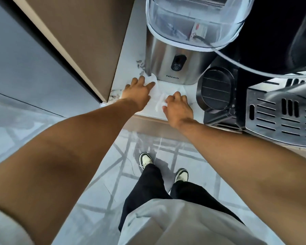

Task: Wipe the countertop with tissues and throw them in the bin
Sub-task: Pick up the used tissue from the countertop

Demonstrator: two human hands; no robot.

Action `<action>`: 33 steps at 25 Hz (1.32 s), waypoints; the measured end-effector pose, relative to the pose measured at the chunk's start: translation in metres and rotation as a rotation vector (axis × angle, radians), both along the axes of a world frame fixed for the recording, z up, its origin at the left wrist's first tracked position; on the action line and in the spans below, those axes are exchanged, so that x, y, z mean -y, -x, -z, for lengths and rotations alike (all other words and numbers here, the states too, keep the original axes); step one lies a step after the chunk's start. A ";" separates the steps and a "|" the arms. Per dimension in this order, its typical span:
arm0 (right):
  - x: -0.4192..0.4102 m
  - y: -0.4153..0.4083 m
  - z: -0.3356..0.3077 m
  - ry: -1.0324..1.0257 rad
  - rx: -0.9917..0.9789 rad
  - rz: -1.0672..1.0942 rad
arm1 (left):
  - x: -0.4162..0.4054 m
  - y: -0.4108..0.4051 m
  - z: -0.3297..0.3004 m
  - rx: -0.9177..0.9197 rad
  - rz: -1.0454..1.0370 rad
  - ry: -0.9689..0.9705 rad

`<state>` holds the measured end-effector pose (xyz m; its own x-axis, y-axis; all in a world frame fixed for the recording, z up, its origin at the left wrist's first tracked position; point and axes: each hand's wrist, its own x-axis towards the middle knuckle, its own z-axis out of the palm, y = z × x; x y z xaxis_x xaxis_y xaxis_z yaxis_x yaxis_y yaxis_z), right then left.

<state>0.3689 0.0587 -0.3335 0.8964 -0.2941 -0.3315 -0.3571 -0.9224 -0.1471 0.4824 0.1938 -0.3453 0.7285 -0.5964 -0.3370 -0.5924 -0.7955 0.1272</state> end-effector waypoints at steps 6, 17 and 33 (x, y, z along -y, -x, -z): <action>0.003 -0.007 -0.001 0.010 -0.022 0.049 | 0.002 0.008 0.004 -0.043 -0.025 0.131; 0.013 0.033 -0.003 -0.197 0.040 0.045 | 0.003 0.051 -0.012 -0.272 -0.372 0.365; 0.123 0.298 -0.018 -0.236 0.192 0.396 | 0.123 0.275 -0.046 -0.264 -0.085 0.367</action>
